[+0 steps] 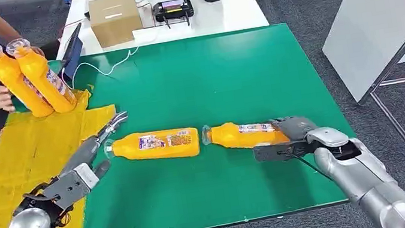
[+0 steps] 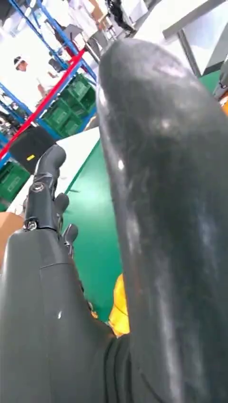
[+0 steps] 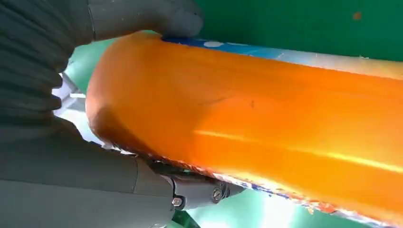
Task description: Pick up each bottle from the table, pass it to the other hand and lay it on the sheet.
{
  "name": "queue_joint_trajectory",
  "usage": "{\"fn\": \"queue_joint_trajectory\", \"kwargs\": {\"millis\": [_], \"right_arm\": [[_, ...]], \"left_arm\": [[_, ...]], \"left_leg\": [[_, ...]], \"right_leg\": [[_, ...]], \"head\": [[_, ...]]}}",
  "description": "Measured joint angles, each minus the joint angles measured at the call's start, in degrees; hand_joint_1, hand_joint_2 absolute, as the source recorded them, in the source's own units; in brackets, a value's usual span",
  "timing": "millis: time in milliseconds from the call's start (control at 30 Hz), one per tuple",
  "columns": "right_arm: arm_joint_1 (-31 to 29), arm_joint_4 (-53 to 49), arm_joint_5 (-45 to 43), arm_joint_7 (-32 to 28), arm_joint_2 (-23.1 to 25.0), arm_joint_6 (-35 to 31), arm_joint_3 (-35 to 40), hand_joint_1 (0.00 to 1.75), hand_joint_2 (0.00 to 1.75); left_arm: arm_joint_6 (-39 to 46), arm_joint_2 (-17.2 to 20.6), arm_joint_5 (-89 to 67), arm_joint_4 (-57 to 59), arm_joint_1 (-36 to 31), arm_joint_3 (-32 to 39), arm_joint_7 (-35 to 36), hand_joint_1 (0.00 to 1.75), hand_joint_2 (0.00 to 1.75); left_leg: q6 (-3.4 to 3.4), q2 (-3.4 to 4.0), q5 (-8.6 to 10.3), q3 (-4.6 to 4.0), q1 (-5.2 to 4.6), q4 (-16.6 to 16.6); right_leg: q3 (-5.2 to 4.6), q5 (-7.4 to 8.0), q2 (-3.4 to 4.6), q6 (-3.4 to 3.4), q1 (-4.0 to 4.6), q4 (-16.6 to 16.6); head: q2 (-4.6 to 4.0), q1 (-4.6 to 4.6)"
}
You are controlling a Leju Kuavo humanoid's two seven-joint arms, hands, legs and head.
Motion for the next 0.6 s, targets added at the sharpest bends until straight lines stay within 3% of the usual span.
{"fn": "queue_joint_trajectory", "kwargs": {"millis": [267,433,467,600], "right_arm": [[-0.49,0.11,0.52,0.13,-1.75,0.20,4.61,1.75,1.75],[1.38,-2.53,-6.82,6.78,-0.56,-4.45,3.18,1.75,1.75],[2.87,-3.92,-10.40,8.62,0.43,-6.58,1.71,1.75,1.75],[11.87,-17.46,-30.88,8.99,7.16,-17.58,-8.23,1.75,1.75]], "left_arm": [[0.15,-0.48,0.83,1.53,-1.31,-1.09,-0.46,0.00,0.00],[-0.11,-1.18,8.16,1.27,0.39,-0.33,3.19,0.00,0.00],[-0.11,-1.65,10.69,0.76,1.81,0.31,4.08,0.00,1.75],[0.54,-4.95,21.89,-4.06,8.96,4.71,6.59,0.00,1.75]], "left_leg": [[-0.05,0.03,-0.16,0.59,0.04,-0.02],[-0.03,0.00,-0.14,0.62,0.04,-0.03],[-0.04,0.01,-0.14,0.61,0.04,-0.03],[-0.05,-0.03,-0.15,0.22,0.03,-0.02]], "right_leg": [[-0.03,-0.21,0.02,-0.11,0.00,-0.02],[0.75,-0.18,0.04,-0.01,0.01,0.01],[0.74,-0.18,0.05,0.00,0.01,0.01],[0.31,-0.20,0.04,0.01,0.02,0.03]], "head": [[0.00,0.02],[0.00,0.04],[0.00,0.00],[0.00,-0.02]]}}
